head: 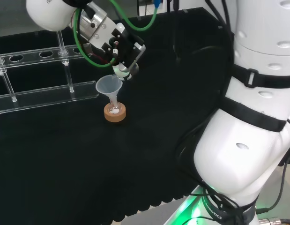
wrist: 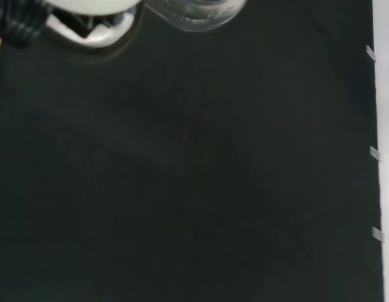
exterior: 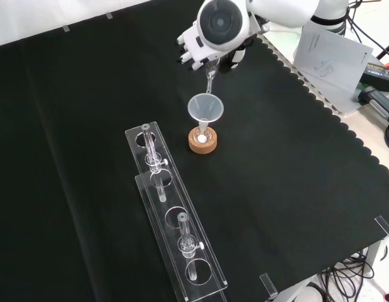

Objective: Pour all the NaCl from the weighing funnel into the round-bottom flask.

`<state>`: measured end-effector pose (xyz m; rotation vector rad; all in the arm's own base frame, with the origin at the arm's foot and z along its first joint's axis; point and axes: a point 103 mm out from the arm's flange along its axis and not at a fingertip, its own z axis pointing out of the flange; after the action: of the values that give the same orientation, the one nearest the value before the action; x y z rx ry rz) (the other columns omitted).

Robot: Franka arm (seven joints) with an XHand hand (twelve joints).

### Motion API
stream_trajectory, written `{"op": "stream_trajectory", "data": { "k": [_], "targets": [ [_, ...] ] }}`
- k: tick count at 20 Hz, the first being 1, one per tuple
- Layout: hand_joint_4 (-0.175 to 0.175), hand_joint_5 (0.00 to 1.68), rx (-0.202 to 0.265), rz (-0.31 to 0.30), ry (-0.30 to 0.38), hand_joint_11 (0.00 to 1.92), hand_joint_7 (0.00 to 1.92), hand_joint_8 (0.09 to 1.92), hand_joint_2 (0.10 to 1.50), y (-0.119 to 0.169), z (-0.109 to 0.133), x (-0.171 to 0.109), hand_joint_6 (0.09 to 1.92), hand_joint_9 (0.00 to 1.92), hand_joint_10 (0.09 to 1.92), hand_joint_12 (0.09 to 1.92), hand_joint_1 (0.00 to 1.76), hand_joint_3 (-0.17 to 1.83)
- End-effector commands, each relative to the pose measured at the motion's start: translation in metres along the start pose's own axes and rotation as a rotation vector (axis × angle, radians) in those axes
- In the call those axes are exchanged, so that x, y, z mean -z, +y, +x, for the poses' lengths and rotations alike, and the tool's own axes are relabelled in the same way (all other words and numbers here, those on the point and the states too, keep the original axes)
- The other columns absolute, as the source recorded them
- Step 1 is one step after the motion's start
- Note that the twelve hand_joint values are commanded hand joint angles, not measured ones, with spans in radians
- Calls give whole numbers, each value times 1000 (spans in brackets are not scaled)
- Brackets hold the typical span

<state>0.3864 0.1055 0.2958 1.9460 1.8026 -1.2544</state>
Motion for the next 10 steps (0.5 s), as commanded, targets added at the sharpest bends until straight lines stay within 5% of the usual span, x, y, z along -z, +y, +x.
{"op": "stream_trajectory", "data": {
  "k": [1,10],
  "targets": [
    [175,1162,16,-81,133,756,584,659,669,2,-15,-13,900,967,346,1082,1087,723],
    [175,1158,51,-165,309,762,583,658,672,14,-34,-30,906,970,345,1080,1086,722]
  ]
}}
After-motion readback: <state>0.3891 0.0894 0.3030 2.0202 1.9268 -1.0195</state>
